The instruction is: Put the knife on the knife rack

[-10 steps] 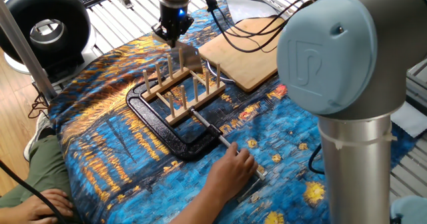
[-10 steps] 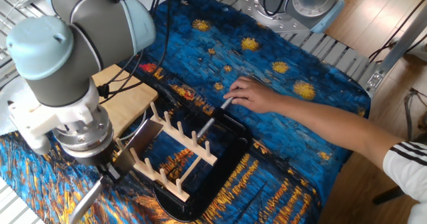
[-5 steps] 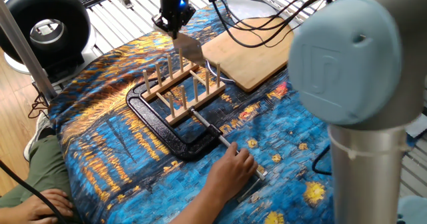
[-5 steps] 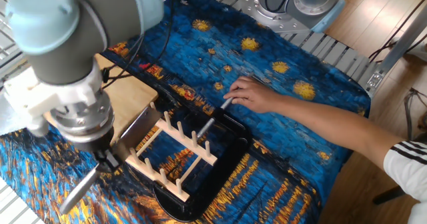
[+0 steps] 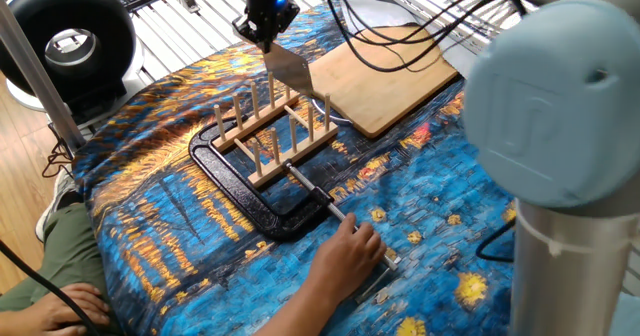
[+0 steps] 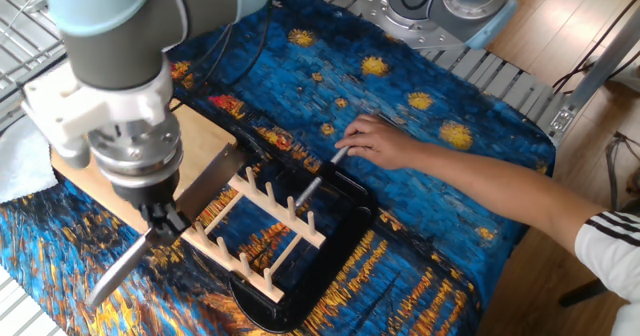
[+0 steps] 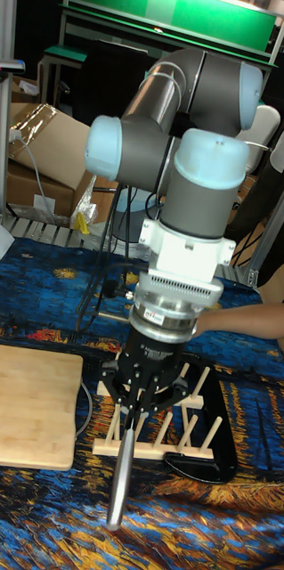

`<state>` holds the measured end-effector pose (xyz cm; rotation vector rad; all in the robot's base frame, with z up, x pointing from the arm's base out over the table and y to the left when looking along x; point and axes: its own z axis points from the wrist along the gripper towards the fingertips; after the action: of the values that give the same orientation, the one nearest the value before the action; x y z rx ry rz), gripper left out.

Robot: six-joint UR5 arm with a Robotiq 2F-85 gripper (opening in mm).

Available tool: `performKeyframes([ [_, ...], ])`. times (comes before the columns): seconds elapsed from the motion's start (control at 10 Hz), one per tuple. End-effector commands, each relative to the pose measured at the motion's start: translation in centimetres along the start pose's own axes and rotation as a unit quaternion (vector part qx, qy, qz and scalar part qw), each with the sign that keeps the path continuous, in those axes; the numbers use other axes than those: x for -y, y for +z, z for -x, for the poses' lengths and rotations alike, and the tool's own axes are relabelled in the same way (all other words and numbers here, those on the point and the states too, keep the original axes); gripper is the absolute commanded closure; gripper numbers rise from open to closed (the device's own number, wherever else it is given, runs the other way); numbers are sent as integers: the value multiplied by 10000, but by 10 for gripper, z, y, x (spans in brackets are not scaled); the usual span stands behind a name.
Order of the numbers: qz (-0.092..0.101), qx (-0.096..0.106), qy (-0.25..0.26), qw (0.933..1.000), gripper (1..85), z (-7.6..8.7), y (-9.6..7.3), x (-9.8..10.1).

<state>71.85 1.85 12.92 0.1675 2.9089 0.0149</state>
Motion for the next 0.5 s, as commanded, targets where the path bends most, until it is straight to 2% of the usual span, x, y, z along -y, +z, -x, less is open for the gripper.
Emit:
performKeyframes([
  [0.0, 53, 154, -39, 9999, 847, -8, -8, -2],
  [0.4, 105, 425, -223, 9988, 847, -9, -7, -8],
])
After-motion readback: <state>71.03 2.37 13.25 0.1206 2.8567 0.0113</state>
